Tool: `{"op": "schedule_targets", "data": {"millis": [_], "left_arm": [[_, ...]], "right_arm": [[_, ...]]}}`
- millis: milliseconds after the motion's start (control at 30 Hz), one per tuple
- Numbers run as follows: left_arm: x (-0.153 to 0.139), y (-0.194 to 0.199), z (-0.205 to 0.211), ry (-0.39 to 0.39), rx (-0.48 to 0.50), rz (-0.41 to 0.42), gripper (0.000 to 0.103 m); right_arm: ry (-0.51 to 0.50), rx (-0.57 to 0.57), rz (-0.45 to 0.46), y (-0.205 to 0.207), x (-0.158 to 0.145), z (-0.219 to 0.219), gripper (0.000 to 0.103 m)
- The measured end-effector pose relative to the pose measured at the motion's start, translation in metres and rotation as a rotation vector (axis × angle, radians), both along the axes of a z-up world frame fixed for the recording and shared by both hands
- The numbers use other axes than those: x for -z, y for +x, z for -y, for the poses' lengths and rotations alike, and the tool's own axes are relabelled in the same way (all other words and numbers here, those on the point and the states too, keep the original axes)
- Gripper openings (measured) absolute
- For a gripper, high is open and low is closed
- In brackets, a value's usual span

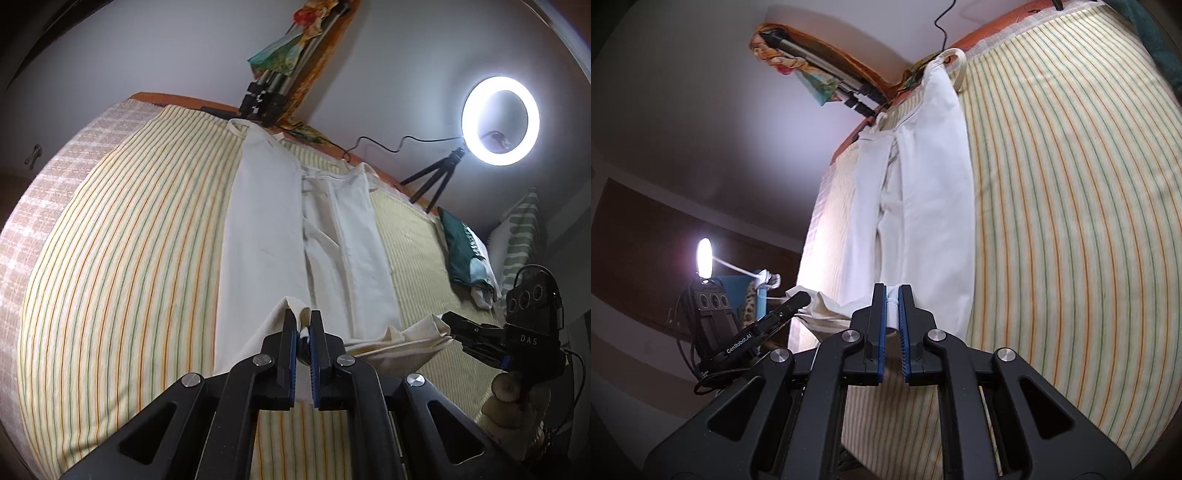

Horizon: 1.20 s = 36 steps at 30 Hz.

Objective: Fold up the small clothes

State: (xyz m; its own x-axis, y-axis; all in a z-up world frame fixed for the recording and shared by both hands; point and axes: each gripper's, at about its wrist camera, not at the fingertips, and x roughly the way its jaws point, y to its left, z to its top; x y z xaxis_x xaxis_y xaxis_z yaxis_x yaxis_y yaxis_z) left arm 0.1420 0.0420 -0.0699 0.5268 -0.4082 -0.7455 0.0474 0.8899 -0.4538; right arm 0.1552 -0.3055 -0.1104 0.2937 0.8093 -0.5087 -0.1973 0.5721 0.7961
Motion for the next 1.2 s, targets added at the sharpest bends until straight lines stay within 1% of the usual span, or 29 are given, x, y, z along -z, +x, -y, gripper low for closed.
{"op": "schedule_targets", "data": {"millis": [133, 267, 400, 433, 467, 500, 533, 567, 600, 667, 767, 900, 967, 1033, 1100, 1200], "left_arm": [[0.015, 0.018, -0.004, 0.023, -0.02, -0.031, 0.003], [0.033, 0.032, -0.005, 0.007, -0.029, -0.08, 0.003], [0.035, 0.041, -0.006, 0.0, -0.042, -0.083, 0.004], [0.035, 0.043, -0.005, 0.002, -0.045, -0.081, 0.012], [0.034, 0.044, -0.005, 0.01, -0.05, -0.077, 0.027], [0.032, 0.045, -0.005, 0.022, -0.06, -0.068, 0.032], [0.028, 0.045, -0.006, 0.033, -0.072, -0.052, 0.039], [0.022, 0.043, -0.008, 0.045, -0.082, -0.028, 0.041], [0.018, 0.041, -0.009, 0.056, -0.084, -0.01, 0.041], [0.011, 0.037, -0.012, 0.081, -0.082, 0.025, 0.041], [0.012, 0.03, -0.013, 0.129, -0.056, 0.037, 0.041], [0.027, 0.026, -0.01, 0.136, -0.016, -0.008, 0.04], [0.033, 0.026, -0.008, 0.151, -0.007, -0.023, 0.04], [0.036, 0.028, -0.007, 0.161, -0.007, -0.028, 0.04], [0.037, 0.031, -0.006, 0.17, -0.009, -0.027, 0.04], [0.039, 0.035, -0.002, 0.176, -0.003, -0.028, 0.04]], "right_arm": [[-0.002, 0.02, -0.052, 0.019, 0.018, -0.005, 0.008], [-0.019, 0.028, -0.094, 0.033, 0.032, -0.008, 0.008], [-0.002, 0.019, -0.101, 0.04, 0.034, -0.009, 0.008], [-0.003, 0.014, -0.102, 0.042, 0.034, -0.009, 0.008], [-0.006, 0.011, -0.102, 0.044, 0.033, -0.009, 0.008], [-0.01, 0.006, -0.099, 0.045, 0.032, -0.008, 0.011], [-0.024, 0.003, -0.089, 0.046, 0.029, -0.007, 0.014], [-0.046, 0.006, -0.067, 0.045, 0.025, -0.004, 0.023], [-0.073, 0.013, -0.034, 0.043, 0.02, -0.002, 0.036], [-0.106, 0.015, 0.02, 0.038, 0.012, 0.002, 0.046], [-0.116, -0.021, 0.047, 0.031, 0.01, 0.004, 0.046], [-0.153, -0.082, 0.042, 0.02, 0.021, -0.002, 0.046], [-0.183, -0.1, 0.045, 0.016, 0.026, -0.006, 0.043], [-0.233, -0.111, 0.073, 0.014, 0.026, -0.012, 0.042], [-0.284, -0.112, 0.121, 0.013, 0.019, -0.018, 0.042], [-0.365, -0.134, 0.226, 0.012, 0.006, -0.028, 0.042]]}}
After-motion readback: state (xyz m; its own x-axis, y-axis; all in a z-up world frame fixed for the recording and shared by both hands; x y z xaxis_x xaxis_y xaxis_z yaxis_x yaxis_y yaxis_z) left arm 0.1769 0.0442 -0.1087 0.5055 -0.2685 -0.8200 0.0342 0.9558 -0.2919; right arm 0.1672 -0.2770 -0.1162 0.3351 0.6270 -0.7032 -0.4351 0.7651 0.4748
